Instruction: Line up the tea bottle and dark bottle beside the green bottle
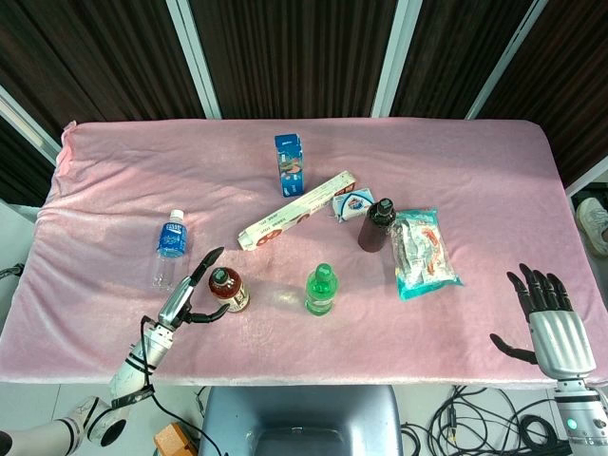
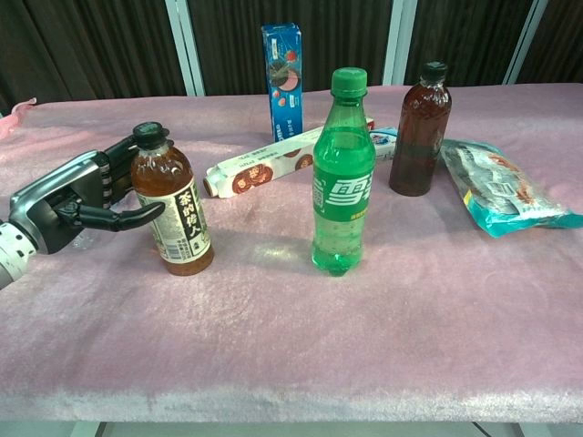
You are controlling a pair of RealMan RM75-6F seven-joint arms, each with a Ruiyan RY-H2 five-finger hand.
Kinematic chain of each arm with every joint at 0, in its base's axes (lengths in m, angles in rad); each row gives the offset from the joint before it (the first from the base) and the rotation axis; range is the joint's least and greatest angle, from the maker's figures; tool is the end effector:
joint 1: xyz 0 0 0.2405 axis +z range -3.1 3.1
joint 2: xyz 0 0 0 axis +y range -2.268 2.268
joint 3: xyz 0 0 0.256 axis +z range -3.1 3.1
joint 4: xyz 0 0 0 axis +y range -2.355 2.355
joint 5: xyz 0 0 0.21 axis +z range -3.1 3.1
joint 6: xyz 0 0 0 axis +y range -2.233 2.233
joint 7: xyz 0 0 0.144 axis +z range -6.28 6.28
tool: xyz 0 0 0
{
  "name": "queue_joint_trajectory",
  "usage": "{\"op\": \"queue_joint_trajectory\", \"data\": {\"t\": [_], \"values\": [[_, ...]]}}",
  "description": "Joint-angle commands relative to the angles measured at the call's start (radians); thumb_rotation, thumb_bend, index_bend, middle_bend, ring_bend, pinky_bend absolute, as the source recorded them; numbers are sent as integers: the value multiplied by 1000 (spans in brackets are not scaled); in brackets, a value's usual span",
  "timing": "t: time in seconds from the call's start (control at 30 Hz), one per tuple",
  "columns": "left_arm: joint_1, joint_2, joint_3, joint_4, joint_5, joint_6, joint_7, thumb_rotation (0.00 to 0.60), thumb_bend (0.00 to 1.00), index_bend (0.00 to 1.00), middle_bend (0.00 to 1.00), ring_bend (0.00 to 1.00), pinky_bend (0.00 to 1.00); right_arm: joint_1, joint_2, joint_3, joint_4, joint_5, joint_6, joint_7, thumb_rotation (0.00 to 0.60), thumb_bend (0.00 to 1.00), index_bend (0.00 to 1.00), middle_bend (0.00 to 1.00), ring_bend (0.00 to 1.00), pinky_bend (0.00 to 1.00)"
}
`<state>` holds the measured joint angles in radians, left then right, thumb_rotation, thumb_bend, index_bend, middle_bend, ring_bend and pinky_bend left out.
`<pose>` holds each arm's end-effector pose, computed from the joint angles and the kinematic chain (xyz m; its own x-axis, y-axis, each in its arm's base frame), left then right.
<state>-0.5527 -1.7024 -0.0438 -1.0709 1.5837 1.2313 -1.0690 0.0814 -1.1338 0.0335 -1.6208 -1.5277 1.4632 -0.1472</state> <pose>-0.2179 0.3055 -0.0283 -0.4851 0.4584 0.7447 0.7754 -0.1683 0.6087 -0.3074 -0.1761 0.1468 0.5088 -0.0380 0.8601 -0.8608 -0.0400 0.5074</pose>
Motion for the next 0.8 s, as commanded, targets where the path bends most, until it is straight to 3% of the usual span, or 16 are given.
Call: {"op": "queue_joint_trajectory", "data": {"t": [0.03, 0.23, 0.37, 0.53, 0.7, 0.8], "values": [[1, -1, 8, 0, 2, -2, -3, 600, 308, 0, 0, 0, 58, -1, 0, 1, -1, -1, 3, 2, 600, 288, 0, 0, 0, 36], [-13, 5, 8, -2, -7, -28, -4, 600, 309, 23, 33, 0, 109, -3, -1, -3, 0, -6, 5, -4, 600, 288, 0, 0, 0, 36], [-18, 7, 0, -9, -33, -60, 0, 600, 308, 196, 190, 61, 177, -3, 2, -4, -2, -7, 3, 0, 600, 288, 0, 0, 0, 36], [-31, 16, 1, -20, -40, -95, -13, 600, 306, 308, 306, 145, 222, -5, 6, -3, -2, -4, 5, 10, 600, 288, 0, 0, 0, 36], [-8, 4, 35, -30, -9, -56, 24, 600, 306, 432, 462, 265, 294, -8, 8, -3, -2, -4, 9, 15, 600, 288, 0, 0, 0, 36], [0, -11, 27, -26, -15, -37, 45, 600, 309, 532, 571, 356, 381, -9, 9, -4, -3, -7, 11, 17, 600, 288, 0, 0, 0, 36]]}}
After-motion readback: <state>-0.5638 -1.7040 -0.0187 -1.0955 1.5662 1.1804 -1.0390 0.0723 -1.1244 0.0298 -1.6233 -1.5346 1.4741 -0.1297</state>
